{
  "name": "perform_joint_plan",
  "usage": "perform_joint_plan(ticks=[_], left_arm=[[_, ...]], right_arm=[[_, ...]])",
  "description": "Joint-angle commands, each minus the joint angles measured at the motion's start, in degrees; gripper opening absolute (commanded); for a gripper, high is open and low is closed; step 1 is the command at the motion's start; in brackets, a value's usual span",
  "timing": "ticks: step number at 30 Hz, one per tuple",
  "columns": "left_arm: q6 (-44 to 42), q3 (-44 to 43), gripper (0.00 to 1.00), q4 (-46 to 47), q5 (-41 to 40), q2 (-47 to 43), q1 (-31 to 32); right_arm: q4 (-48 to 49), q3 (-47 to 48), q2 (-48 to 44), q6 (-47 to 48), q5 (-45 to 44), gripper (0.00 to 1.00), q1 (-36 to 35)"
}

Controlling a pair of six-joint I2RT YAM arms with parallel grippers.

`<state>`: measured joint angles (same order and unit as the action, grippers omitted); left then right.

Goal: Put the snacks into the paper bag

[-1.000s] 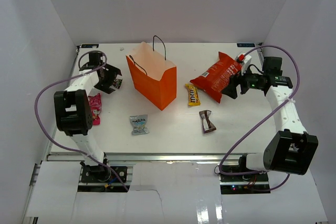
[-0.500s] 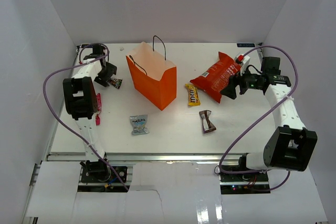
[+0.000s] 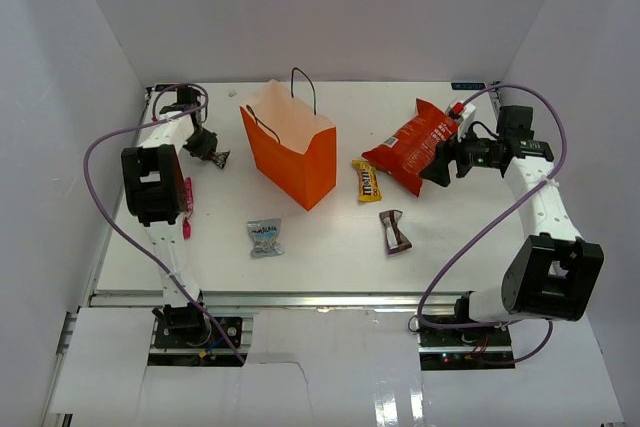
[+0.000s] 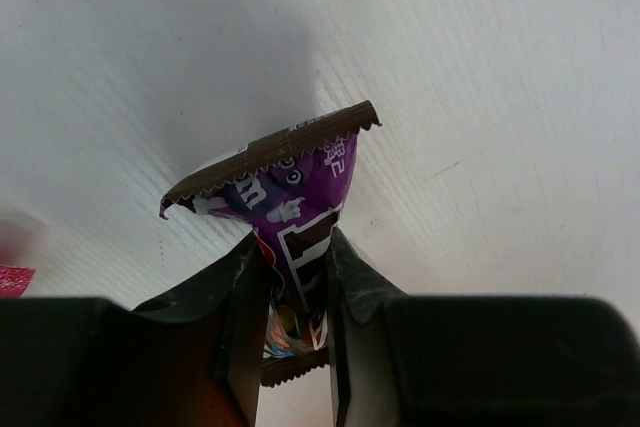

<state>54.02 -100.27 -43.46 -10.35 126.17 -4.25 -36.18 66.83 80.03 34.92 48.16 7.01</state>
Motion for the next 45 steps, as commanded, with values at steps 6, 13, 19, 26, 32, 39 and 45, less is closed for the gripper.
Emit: perform_joint_plan(ticks=[6,13,19,26,32,39,45], left_arm=[[-4.53,4.81,0.26,2.59,-0.38,-13.91,-0.49],[-5.24,11.50,0.22,4.96,2.70,-31.58,-0.06],[-4.19,8.17,0.21,4.79,7.44,-42.04,0.73],[0.03,-0.17,0.20,4.70,14.13,-43.91,6.53],[1.52,-8.26,0.20,4.26,13.78,-39.95,13.91],[2.58,-12.32,0.21,4.26,13.08,-35.03,19.45],[4.07,-8.37,0.22,4.26,9.92,-34.41,23.85]], right_arm=[[0.24,2.61,-0.58,-0.11,2.02,0.91,0.03],[0.15,3.04,-0.66,-0.55,2.99,0.91,0.03],[0.15,3.57,-0.14,-0.64,3.69,0.91,0.03],[0.50,4.10,0.13,-1.08,4.57,0.91,0.03],[0.59,3.05,-1.10,-1.08,4.75,0.91,0.03],[0.85,1.03,-2.86,-1.08,5.01,0.91,0.03],[0.68,-0.03,-4.18,-0.81,4.40,0.91,0.03]])
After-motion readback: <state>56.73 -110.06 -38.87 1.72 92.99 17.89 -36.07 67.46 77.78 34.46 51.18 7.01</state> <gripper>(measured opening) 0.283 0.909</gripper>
